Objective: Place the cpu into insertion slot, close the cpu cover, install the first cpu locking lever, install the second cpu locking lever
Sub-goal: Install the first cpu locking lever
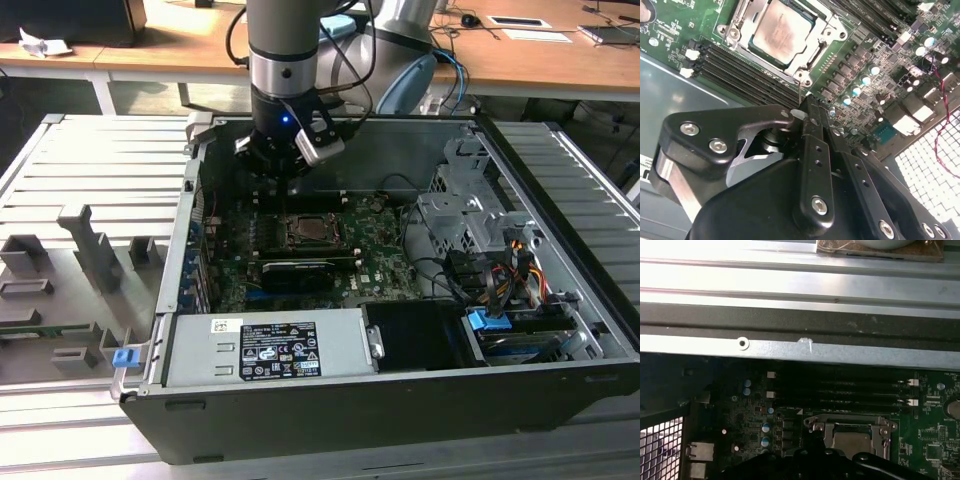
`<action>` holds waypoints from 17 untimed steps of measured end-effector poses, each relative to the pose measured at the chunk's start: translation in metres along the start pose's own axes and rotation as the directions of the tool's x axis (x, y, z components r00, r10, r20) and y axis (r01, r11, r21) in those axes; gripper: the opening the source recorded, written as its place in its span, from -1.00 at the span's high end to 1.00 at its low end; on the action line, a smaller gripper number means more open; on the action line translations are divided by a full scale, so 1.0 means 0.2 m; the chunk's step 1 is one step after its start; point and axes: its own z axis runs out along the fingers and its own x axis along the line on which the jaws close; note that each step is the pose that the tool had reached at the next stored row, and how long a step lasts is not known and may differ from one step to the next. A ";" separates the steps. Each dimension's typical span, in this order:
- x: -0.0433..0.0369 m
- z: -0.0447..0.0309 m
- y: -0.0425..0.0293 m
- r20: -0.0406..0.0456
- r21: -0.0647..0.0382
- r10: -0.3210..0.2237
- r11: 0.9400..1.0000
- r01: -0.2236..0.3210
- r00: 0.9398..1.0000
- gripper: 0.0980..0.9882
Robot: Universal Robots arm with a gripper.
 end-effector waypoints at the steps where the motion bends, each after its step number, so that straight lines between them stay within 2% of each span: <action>1: 0.004 0.000 -0.001 0.000 0.000 0.000 1.000 0.000 1.000 0.98; 11: 0.029 0.001 0.010 0.002 0.000 0.000 1.000 0.000 1.000 0.98; 16: 0.044 0.000 -0.010 0.003 0.000 0.000 1.000 0.000 1.000 0.98; 17: 0.060 -0.001 -0.012 0.003 0.000 0.000 1.000 0.000 1.000 0.98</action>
